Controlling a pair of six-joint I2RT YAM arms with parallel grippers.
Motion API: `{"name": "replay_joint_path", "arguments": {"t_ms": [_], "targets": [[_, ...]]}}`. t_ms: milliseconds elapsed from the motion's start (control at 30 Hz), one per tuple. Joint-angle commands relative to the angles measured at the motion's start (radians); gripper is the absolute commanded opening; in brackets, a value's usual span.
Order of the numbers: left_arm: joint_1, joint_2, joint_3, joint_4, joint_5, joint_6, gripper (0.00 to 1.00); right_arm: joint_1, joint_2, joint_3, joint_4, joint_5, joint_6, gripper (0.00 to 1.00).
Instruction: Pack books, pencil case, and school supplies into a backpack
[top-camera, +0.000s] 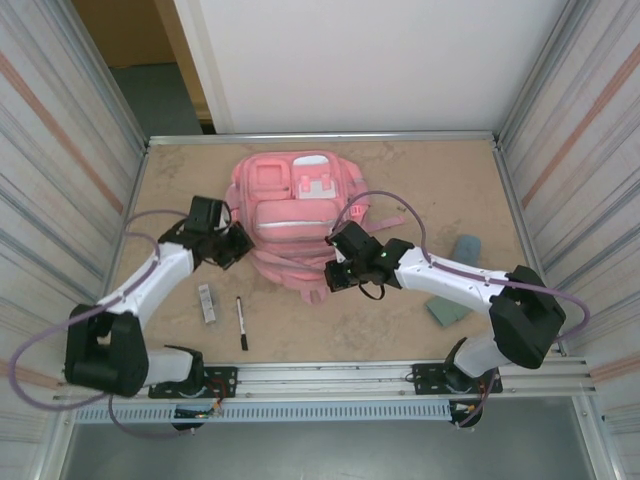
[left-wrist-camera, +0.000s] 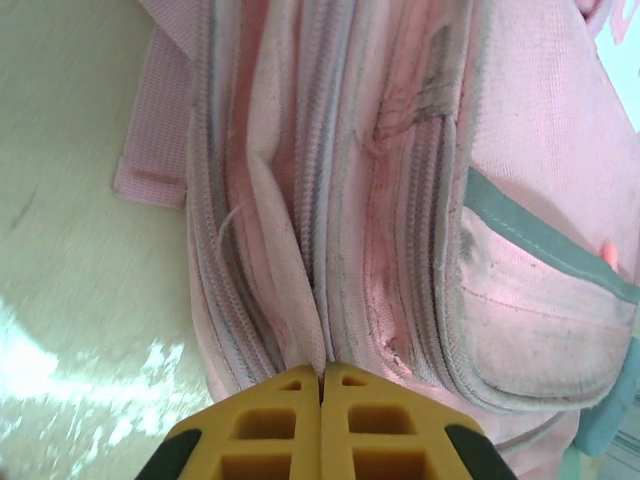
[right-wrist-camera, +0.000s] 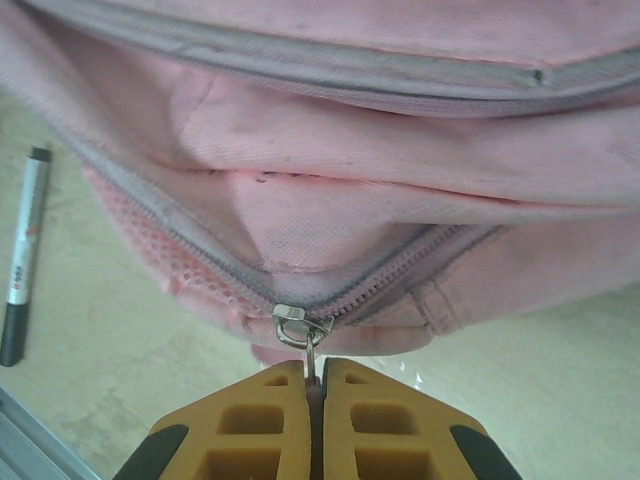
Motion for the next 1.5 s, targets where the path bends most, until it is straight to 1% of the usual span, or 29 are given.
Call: {"name": "replay_joint_path", "arguments": {"t_ms": [0,33,67,100,133,200,300,367,433,500,567,600,700,767,867,967,1000,1033,1067,1167,1200,1233,1333,1467], "targets": [[0.068,0.143,0.19,0.001,-0.057,0.129,0.02,0.007,0.026,0.041,-0.122,-0.046,-0.011,0.0],[0.068,0.19,0.243,-0.05,-0.059,0.121,0.15,0.015,0.046,0.064,-0.105,-0.065,-0.004,0.0],[0.068,0.217,0.278,-0.073,-0.036,0.113,0.35,0.024,0.067,0.089,-0.091,-0.08,0.007,0.0],[0.068,0.224,0.286,-0.07,-0.004,0.112,0.45,0.032,0.086,0.112,-0.077,-0.088,0.015,0.0],[0.065,0.213,0.279,-0.068,0.012,0.097,0.48,0.041,0.106,0.136,-0.061,-0.1,0.019,0.0],[0.056,0.152,0.228,-0.067,0.002,0.063,0.52,0.056,0.148,0.179,-0.029,-0.116,0.027,0.0],[0.021,-0.007,0.089,-0.082,-0.057,-0.01,0.59,0.07,0.211,0.233,0.013,-0.158,0.04,0.0],[-0.024,-0.115,-0.011,-0.081,-0.066,-0.076,0.64,0.076,0.25,0.258,0.05,-0.202,0.053,0.0],[-0.092,-0.209,-0.092,-0.08,-0.092,-0.136,0.68,0.083,0.287,0.283,0.08,-0.233,0.061,0.0],[-0.153,-0.262,-0.142,-0.076,-0.122,-0.175,0.7,0.094,0.317,0.311,0.078,-0.243,0.064,0.0],[-0.194,-0.281,-0.164,-0.067,-0.133,-0.201,0.71,0.108,0.336,0.332,0.074,-0.247,0.067,0.0],[-0.203,-0.275,-0.169,-0.053,-0.125,-0.193,0.71,0.117,0.339,0.335,0.073,-0.248,0.067,0.0],[-0.213,-0.221,-0.164,-0.053,-0.108,-0.194,0.72,0.129,0.338,0.327,0.073,-0.244,0.072,0.0],[-0.224,-0.186,-0.176,-0.029,-0.093,-0.22,0.72,0.131,0.33,0.31,0.075,-0.24,0.085,0.0],[-0.266,-0.152,-0.212,0.045,-0.104,-0.261,0.71,0.131,0.305,0.272,0.102,-0.233,0.101,0.0],[-0.286,-0.113,-0.219,0.069,-0.132,-0.294,0.65,0.133,0.296,0.262,0.102,-0.229,0.108,0.0],[-0.287,-0.101,-0.215,0.077,-0.135,-0.298,0.61,0.134,0.296,0.26,0.107,-0.237,0.112,0.0],[-0.287,-0.091,-0.209,0.08,-0.139,-0.295,0.55,0.135,0.298,0.261,0.108,-0.245,0.112,0.0],[-0.287,-0.086,-0.199,0.077,-0.15,-0.287,0.46,0.138,0.297,0.26,0.105,-0.249,0.113,0.0],[-0.28,-0.095,-0.159,0.031,-0.206,-0.254,0.11,0.139,0.291,0.255,0.037,-0.216,0.101,0.0],[-0.275,-0.108,-0.145,0.012,-0.217,-0.24,0.02,0.139,0.283,0.245,0.003,-0.188,0.092,0.0],[-0.27,-0.119,-0.134,0.001,-0.222,-0.228,0.0,0.138,0.273,0.231,-0.018,-0.166,0.084,0.0],[-0.253,-0.165,-0.122,-0.018,-0.224,-0.204,0.0,0.133,0.226,0.158,-0.073,-0.096,0.076,0.0],[-0.202,-0.215,-0.127,-0.027,-0.181,-0.212,0.0,0.117,0.134,0.031,-0.1,0.001,0.078,0.0]]}}
